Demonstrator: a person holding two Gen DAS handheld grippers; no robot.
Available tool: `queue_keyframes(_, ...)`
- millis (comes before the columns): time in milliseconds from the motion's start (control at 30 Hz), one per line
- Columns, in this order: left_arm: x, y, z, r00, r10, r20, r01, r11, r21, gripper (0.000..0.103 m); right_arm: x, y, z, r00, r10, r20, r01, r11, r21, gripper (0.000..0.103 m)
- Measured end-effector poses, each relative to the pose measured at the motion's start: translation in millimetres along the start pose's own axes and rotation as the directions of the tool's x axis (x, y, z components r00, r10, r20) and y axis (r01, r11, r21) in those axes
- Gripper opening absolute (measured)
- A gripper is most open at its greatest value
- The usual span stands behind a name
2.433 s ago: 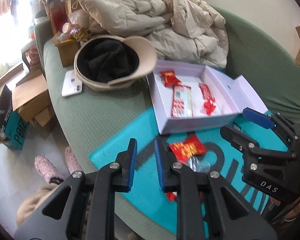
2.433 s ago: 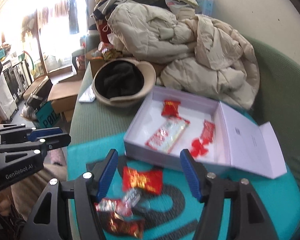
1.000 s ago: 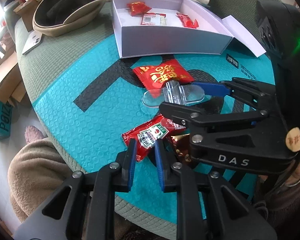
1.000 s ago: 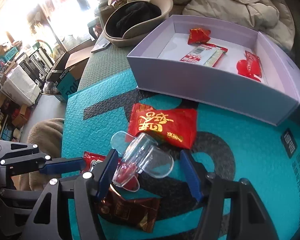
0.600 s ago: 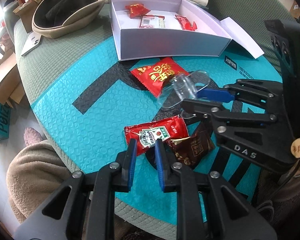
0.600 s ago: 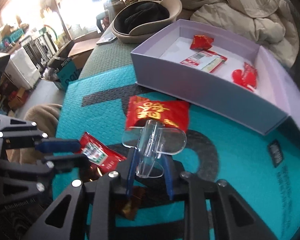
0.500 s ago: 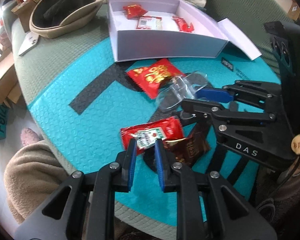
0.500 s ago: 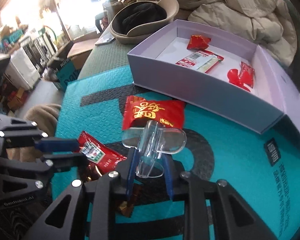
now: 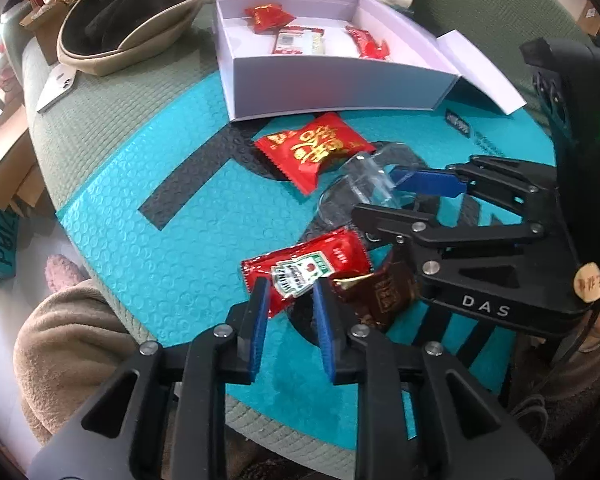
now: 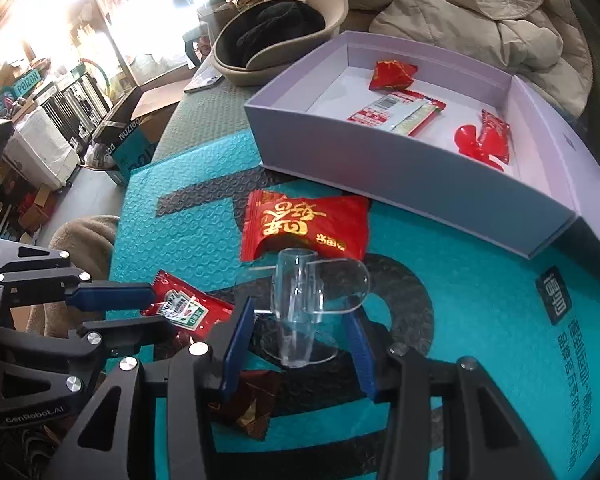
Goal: Organize objects
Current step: 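Grasp the clear plastic item with the right gripper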
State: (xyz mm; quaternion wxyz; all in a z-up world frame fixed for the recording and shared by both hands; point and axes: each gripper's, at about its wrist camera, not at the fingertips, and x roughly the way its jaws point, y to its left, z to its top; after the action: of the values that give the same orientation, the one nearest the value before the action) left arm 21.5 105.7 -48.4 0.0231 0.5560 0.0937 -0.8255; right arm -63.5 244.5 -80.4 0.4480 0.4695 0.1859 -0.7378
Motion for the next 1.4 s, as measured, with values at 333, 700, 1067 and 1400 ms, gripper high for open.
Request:
queue_keyframes(333, -7.9, 6.7, -0.5, 0.998, 0.052, 0.026, -0.050, 0.996, -0.067, 0.022, 1.6, -3.4, 1.4, 1.000, -0.020, 0.019, 0.020, 1.000, 0.012, 0.047)
queue_keyframes(700, 2.9, 21.9, 1.9, 0.999, -0.016, -0.033, 0.012, 0.992, -0.125, 0.028, 0.7, -2.6, 1.4, 1.000, -0.012, 0.021, 0.012, 1.000, 0.005, 0.047)
queue_keyframes(1067, 12.5, 13.5, 14.9, 0.999, -0.035, -0.019, 0.035, 0.999, -0.002, 0.040, 2.3, -2.8, 0.5, 1.000, -0.009, 0.021, 0.009, 1.000, 0.001, 0.047)
queue_keyframes(1400, 18.7, 2.1, 20.0, 0.997, 0.049, 0.057, -0.052, 0.997, 0.050, 0.040, 4.2, -0.5, -0.6, 0.998, -0.021, 0.058, 0.023, 0.999, -0.026, 0.037)
